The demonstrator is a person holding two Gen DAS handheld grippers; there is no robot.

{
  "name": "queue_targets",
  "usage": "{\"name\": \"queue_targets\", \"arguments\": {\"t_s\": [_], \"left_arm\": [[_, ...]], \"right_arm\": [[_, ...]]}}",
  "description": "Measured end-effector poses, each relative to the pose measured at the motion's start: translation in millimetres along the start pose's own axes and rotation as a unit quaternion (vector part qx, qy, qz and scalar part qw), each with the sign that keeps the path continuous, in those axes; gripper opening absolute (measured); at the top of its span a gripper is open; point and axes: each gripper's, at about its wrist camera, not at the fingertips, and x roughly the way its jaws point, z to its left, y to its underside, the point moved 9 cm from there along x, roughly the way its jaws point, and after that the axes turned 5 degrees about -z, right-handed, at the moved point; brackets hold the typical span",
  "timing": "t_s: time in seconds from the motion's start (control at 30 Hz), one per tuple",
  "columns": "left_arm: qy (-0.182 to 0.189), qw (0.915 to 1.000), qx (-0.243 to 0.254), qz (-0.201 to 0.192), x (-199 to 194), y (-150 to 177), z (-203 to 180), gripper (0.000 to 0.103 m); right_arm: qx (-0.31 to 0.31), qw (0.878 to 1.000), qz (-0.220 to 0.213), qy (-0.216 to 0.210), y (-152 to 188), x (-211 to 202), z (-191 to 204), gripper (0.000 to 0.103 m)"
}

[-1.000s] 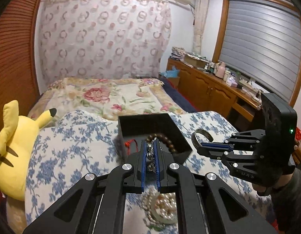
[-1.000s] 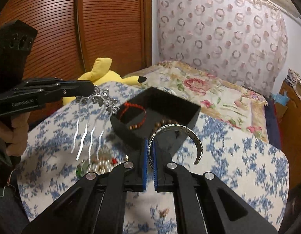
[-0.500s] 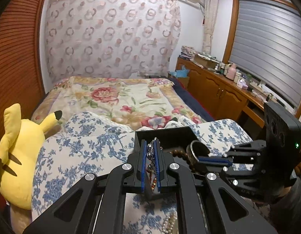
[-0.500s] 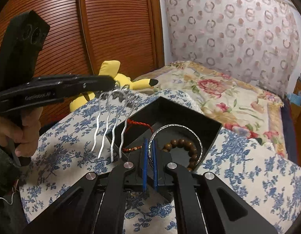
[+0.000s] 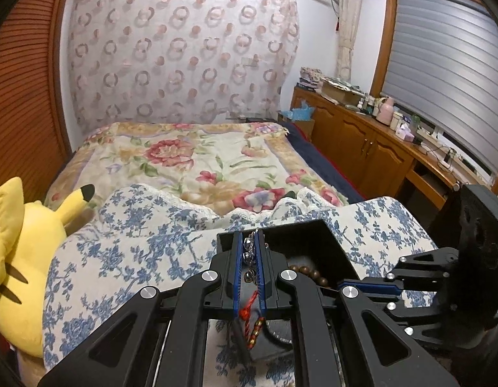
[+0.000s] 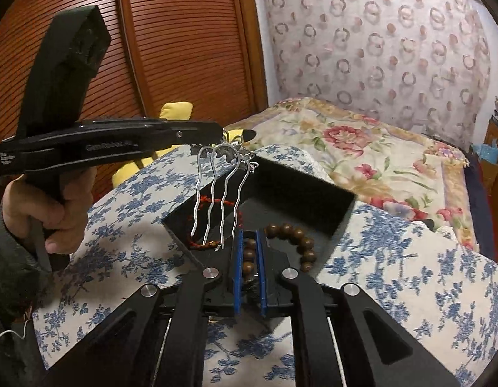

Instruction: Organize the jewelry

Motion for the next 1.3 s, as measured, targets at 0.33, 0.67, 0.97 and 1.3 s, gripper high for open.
{"name": "queue_targets", "arguments": {"t_s": [0.33,0.67,0.97,1.3], "left_arm": [[0.015,0.9997,0.003,0.021,28,7,-12,0.007],[0.014,0.9996,0.008,0.023,11,16,-12,0.027],[0.014,0.9996,0.018,0.019,-30,38,-15,0.034],[0.020,0.9989,0.031,0.028,-65,74,-28,0.047]], "right_arm": [[0.007,1.000,0.005,0.027,4,1,-21,0.011],[0.010,0.999,-0.002,0.049,0,-13,-29,0.011],[-0.001,0.998,-0.007,0.067,10,-39,-8,0.011],[0.002,0.997,-0.008,0.077,36,-63,16,0.012]]}}
